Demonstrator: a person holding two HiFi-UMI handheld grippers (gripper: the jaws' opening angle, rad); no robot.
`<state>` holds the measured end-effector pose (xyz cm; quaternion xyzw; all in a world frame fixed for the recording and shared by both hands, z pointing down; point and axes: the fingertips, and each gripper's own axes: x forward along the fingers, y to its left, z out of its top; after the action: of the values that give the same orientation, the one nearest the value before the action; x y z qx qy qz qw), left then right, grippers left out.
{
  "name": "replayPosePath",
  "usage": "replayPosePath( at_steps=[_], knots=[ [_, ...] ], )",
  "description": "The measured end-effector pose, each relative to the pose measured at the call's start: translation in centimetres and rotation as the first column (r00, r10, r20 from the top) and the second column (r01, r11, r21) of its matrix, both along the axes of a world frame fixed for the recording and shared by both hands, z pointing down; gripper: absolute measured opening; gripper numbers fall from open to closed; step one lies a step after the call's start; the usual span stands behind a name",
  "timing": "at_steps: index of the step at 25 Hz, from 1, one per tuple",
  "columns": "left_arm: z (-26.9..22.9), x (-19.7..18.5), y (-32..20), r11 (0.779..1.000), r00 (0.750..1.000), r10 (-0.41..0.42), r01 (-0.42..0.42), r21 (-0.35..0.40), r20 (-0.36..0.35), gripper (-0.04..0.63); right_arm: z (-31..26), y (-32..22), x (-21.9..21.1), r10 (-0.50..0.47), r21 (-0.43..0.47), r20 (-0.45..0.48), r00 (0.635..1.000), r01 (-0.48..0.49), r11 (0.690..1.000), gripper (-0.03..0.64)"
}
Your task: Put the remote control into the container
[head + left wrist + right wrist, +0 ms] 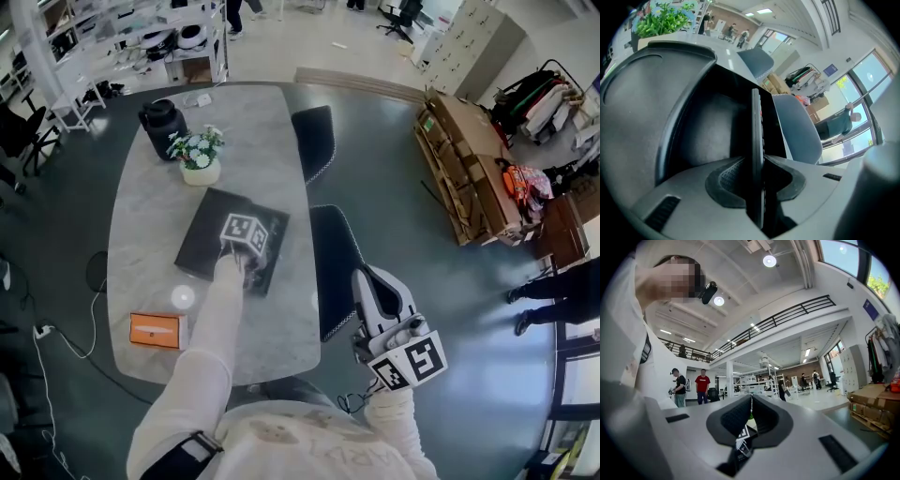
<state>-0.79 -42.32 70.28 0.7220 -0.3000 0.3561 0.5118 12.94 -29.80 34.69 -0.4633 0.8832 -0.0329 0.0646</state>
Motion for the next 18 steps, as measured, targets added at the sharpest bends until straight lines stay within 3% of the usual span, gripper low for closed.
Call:
replayPosePath(
  at_steps=[6, 15, 18],
  knots=[
    [-0.1, 0.2, -0.3, 0.999, 0.999, -0.033, 0.032, -0.021, -0.042, 0.110, 0.2, -0.5, -0.2, -0.006, -0.003, 0.002, 1.000, 0.006, 1.000, 0.017],
    [0.2, 0.1, -0.3, 0.999, 0.999, -0.050, 0.050, -0.003, 0.011, 0.110, 0.1, -0.6, -1.0, -0.026, 0.005, 0.001, 1.000, 0.026, 1.000, 0.018],
    [-0.2, 0.0, -0.5, 0.998, 0.998, -0.069, 0.069, 0.007, -0.008, 0.110, 0.0, -0.4, -1.2, -0.028, 0.006, 0.001, 1.000, 0.028, 1.000, 0.018]
  ],
)
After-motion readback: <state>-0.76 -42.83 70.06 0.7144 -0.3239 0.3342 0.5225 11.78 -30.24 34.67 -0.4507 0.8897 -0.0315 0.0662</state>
